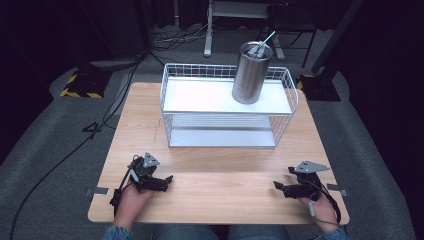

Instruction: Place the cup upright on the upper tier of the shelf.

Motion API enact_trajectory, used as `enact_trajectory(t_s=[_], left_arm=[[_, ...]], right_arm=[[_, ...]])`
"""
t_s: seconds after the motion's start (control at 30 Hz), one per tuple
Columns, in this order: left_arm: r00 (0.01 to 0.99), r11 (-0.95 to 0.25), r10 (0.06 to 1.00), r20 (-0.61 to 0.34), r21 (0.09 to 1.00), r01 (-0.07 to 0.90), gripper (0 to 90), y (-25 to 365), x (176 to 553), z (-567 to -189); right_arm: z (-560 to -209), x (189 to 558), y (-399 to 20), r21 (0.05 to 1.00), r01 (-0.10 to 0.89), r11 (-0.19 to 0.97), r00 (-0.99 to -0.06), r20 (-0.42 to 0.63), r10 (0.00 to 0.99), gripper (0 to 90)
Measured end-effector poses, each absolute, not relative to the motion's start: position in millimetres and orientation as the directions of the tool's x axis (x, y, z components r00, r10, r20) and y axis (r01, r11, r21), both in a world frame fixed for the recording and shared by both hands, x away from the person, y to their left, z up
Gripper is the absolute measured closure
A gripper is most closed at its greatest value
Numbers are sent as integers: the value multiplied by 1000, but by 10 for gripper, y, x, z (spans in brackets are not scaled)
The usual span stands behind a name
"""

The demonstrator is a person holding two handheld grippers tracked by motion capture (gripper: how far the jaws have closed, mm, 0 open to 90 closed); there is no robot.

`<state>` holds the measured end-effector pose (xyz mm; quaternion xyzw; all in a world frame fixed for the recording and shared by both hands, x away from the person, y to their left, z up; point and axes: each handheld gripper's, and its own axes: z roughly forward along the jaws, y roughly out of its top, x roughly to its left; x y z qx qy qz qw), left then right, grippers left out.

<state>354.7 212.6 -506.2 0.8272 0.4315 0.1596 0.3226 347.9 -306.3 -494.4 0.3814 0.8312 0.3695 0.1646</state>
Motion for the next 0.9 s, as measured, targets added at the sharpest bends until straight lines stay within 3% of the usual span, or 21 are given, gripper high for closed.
enact_trajectory(t_s=[0.5,0.9], left_arm=[[576,-418,817,-15,672,611,25,2125,3547,-5062],[577,-420,816,-18,668,615,25,2123,3535,-5059]], right_arm=[[-5053,3437,-2992,737,518,433,-634,-8,773,143],[-5059,3436,-2971,726,543,421,-605,-9,796,84]])
